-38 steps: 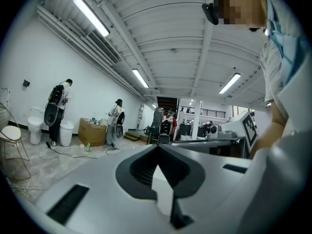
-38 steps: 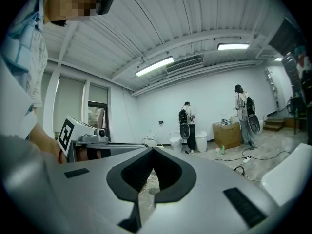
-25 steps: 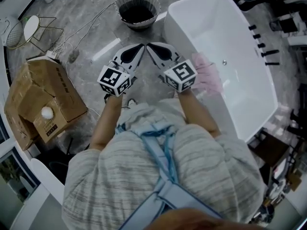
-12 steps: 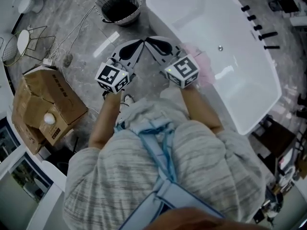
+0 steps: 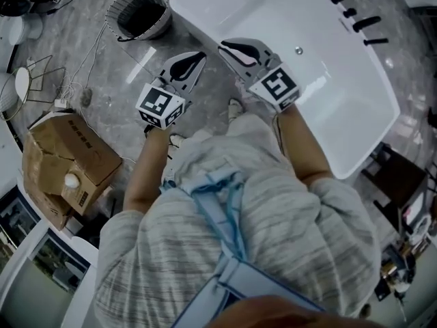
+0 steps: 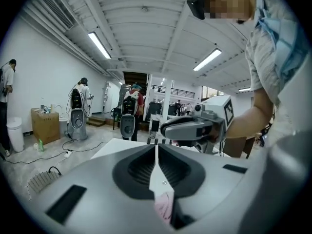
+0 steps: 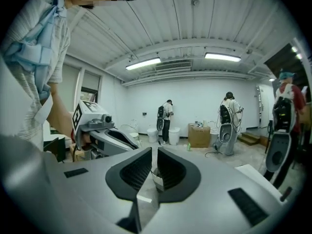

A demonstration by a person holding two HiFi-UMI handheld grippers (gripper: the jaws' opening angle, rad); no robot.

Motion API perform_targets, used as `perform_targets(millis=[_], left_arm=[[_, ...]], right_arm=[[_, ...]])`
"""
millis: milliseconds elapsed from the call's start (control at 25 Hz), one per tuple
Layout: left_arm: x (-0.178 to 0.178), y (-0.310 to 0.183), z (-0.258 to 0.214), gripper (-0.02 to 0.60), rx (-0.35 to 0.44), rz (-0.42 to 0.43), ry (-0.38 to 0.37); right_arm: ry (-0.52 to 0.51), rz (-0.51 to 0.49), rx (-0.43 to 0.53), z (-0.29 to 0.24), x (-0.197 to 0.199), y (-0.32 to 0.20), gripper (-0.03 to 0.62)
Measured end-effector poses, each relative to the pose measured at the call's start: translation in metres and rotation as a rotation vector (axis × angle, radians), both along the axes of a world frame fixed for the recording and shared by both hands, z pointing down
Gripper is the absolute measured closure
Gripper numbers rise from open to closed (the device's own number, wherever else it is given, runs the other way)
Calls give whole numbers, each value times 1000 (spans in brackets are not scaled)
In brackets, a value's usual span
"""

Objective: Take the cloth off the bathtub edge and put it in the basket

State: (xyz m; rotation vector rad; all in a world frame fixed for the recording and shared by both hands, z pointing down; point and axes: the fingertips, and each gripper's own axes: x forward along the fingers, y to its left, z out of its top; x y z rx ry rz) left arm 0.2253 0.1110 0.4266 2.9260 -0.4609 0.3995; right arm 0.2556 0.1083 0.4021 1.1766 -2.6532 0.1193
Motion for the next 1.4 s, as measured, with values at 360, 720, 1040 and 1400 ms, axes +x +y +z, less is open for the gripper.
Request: perform_targets(millis=[360,720,1040,1400], left_arm=[[78,23,30,575,-50,119,-57],[124,58,85,500,-94,250,-151],[143,87,165,342,-190,316,-247],[148,119,260,73,-288,302,-379]], right_arm=[[149,-30,-58,35,77,12,583],[393,-197,-176,92,126,42,568],[668,-427,-424,199,162,81,376],[877,-689,-553,301,184,113,113]])
